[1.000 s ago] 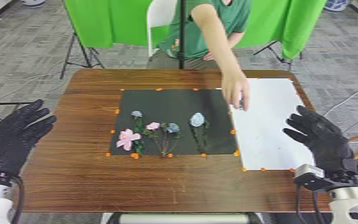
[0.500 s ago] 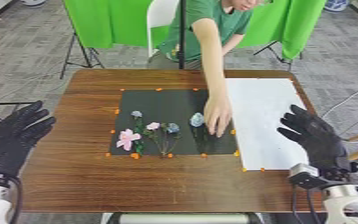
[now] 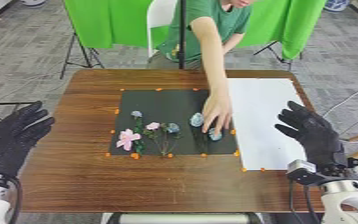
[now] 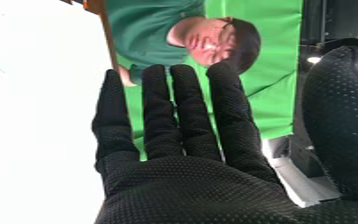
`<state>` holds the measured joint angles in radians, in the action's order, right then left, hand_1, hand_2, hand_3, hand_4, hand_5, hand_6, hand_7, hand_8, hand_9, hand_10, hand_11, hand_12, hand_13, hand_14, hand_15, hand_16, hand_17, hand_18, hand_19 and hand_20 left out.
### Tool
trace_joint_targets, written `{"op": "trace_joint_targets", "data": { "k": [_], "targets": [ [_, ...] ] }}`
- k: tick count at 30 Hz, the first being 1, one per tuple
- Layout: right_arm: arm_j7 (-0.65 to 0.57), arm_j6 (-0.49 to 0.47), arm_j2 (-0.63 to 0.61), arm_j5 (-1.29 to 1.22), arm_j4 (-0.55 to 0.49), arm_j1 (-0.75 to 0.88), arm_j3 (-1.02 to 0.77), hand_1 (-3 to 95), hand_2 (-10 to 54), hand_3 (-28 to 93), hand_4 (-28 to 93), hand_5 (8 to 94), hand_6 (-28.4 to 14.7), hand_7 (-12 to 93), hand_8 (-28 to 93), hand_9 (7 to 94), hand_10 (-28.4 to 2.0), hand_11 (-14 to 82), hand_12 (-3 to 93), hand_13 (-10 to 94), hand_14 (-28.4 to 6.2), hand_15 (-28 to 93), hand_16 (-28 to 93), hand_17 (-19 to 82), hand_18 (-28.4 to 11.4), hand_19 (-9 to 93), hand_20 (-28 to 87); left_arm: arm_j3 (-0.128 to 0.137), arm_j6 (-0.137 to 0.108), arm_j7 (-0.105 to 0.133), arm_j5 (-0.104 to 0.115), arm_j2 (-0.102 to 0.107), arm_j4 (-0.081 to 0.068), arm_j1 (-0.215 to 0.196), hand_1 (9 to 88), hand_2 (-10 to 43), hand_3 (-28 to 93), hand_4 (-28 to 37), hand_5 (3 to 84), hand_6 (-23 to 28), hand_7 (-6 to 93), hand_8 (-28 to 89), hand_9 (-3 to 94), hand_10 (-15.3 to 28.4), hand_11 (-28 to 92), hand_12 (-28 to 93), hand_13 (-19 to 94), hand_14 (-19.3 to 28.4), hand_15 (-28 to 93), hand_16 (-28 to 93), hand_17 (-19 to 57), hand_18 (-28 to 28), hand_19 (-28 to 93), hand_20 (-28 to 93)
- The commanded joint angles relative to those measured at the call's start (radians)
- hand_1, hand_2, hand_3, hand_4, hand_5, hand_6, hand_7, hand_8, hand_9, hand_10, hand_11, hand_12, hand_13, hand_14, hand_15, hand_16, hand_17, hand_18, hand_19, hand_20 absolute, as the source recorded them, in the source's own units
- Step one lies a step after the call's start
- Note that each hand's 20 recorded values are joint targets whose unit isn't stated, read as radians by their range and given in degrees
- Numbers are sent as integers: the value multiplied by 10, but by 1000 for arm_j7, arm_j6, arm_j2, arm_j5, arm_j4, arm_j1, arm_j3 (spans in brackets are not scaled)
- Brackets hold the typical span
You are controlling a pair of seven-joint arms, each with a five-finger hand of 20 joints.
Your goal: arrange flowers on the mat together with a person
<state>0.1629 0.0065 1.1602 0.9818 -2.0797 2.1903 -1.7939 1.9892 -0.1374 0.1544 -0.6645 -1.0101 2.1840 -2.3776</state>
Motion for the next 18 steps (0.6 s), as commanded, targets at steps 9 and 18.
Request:
{"op": "trace_joint_targets", "data": {
  "k": [9, 18],
  "targets": [
    [1, 5, -10, 8, -3, -6, 16, 202, -32, 874, -240, 407, -36, 179, -107, 387, -141, 130, 229, 309, -114, 150, 318, 81, -204, 419, 268, 17, 2, 2, -1, -16, 8, -37, 287, 14, 675, -201, 384, 42, 205, -83, 339, 133, 228, 186, 290, 161, 325, 15, -56, 210, 428, 143],
    [3, 22, -21, 5, 6, -28, 37, 200, -31, 873, -240, 407, -36, 179, -107, 387, -141, 131, 230, 309, -115, 151, 320, 81, -204, 419, 268, 0, 6, 3, 2, 0, -4, -5, 286, 13, 676, -202, 384, 42, 207, -84, 339, 134, 229, 187, 291, 160, 326, 16, -56, 210, 429, 143]
  ]
}}
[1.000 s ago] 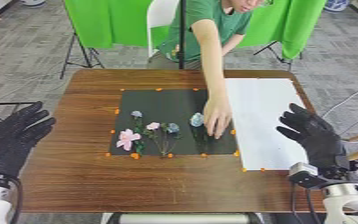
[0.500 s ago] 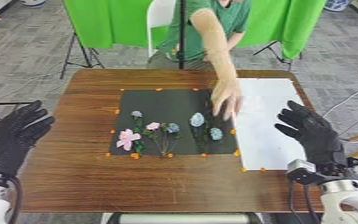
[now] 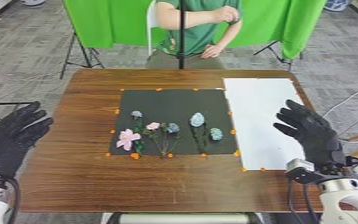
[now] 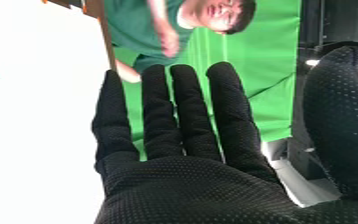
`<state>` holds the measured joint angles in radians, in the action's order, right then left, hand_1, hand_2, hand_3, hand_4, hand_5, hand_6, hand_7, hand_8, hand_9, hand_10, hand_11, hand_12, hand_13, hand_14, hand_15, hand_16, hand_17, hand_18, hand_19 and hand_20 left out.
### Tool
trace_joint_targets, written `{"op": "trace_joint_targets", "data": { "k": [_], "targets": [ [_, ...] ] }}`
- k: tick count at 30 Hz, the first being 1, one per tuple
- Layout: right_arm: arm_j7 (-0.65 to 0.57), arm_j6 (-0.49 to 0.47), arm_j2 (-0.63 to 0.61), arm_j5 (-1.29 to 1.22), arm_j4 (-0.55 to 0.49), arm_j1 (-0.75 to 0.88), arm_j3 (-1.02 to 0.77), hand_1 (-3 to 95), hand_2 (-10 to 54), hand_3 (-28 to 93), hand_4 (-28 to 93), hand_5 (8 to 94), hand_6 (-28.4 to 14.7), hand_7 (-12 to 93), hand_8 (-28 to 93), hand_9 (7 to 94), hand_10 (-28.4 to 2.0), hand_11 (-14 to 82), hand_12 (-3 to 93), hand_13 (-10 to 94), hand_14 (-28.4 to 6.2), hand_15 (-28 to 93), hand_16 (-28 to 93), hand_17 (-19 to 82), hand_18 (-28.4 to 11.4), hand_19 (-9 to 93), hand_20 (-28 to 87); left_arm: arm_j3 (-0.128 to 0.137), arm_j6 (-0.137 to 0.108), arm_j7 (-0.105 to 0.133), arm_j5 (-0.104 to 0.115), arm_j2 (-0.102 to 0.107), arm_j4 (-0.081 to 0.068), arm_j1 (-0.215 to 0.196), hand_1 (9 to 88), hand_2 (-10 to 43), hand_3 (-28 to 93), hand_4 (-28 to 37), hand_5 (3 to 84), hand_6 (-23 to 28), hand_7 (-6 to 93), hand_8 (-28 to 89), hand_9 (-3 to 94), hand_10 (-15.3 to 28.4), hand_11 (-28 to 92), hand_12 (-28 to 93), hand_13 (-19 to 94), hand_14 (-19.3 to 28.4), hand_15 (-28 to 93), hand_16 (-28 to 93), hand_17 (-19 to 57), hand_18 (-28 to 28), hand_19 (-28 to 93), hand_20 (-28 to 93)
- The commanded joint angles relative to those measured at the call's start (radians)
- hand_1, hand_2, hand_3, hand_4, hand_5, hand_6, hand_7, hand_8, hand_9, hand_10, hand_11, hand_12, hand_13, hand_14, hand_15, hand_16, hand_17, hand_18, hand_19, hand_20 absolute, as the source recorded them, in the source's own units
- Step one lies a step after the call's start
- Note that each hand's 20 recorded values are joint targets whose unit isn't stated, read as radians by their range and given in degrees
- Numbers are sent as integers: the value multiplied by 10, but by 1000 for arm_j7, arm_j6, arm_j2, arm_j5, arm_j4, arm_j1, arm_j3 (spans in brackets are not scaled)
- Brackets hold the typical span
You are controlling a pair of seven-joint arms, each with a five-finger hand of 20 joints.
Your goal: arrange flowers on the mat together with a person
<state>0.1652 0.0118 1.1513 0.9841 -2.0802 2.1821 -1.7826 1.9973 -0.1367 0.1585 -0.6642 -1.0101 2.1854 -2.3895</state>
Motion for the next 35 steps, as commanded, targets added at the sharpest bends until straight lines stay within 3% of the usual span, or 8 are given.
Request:
{"op": "trace_joint_targets", "data": {
  "k": [1, 4, 7, 12, 19, 25, 32, 35],
  "targets": [
    [1, 7, -9, 6, 7, -20, 26, 200, -30, 872, -240, 407, -36, 179, -107, 387, -141, 130, 230, 309, -115, 150, 319, 81, -204, 419, 268, -6, 4, 2, 4, -5, -4, -2, 285, 13, 677, -202, 384, 42, 207, -84, 339, 134, 228, 186, 290, 160, 326, 16, -56, 211, 429, 143],
    [6, 19, -17, 9, -1, -12, 20, 200, -30, 871, -240, 406, -36, 179, -107, 386, -141, 130, 230, 309, -115, 148, 319, 80, -204, 418, 268, -17, 9, -1, 1, -2, -11, 15, 285, 13, 677, -202, 385, 42, 207, -85, 339, 134, 228, 186, 290, 161, 325, 16, -55, 210, 429, 143],
    [10, 25, -24, 9, 2, -21, 19, 199, -30, 872, -239, 406, -36, 178, -107, 386, -141, 130, 230, 309, -114, 148, 320, 80, -205, 418, 268, -23, 20, 0, -5, 15, -18, 40, 284, 13, 679, -203, 385, 42, 207, -85, 339, 134, 228, 186, 291, 160, 324, 16, -56, 210, 429, 143],
    [4, 20, -31, 5, 19, -38, 35, 198, -31, 873, -239, 406, -36, 178, -106, 387, -141, 130, 230, 309, -115, 147, 321, 80, -205, 419, 268, -19, 7, 9, 7, 8, -11, 11, 284, 13, 679, -204, 385, 42, 206, -84, 339, 134, 228, 186, 291, 161, 325, 16, -55, 210, 428, 143],
    [18, 40, -37, 8, 8, -34, 26, 200, -30, 872, -240, 405, -36, 178, -106, 387, -142, 129, 229, 309, -115, 148, 321, 80, -205, 419, 268, -25, 13, 12, 5, 30, -16, 37, 284, 13, 679, -205, 384, 42, 206, -84, 338, 134, 227, 186, 290, 161, 325, 16, -55, 210, 428, 143],
    [11, 41, -37, 4, 8, -41, 31, 200, -30, 872, -239, 406, -36, 177, -106, 386, -141, 130, 230, 310, -114, 147, 321, 80, -204, 419, 268, -16, -1, 12, 8, 11, -6, 12, 283, 12, 679, -203, 384, 41, 205, -84, 338, 133, 227, 187, 290, 161, 324, 16, -55, 210, 427, 144],
    [3, 37, -40, 1, 5, -45, 37, 199, -31, 874, -239, 406, -36, 178, -106, 386, -142, 130, 230, 310, -115, 148, 321, 80, -204, 418, 267, -20, -6, 16, 11, 16, -5, 17, 282, 12, 680, -203, 383, 41, 204, -84, 337, 133, 227, 187, 291, 160, 324, 16, -55, 210, 427, 144],
    [-7, 28, -36, 4, 4, -37, 34, 199, -31, 874, -240, 406, -36, 178, -106, 387, -142, 130, 230, 312, -116, 150, 321, 80, -204, 418, 267, -21, -5, 18, 9, 9, -1, 6, 282, 11, 681, -203, 382, 41, 205, -84, 337, 133, 227, 187, 291, 160, 324, 16, -55, 210, 427, 144]
  ]
}}
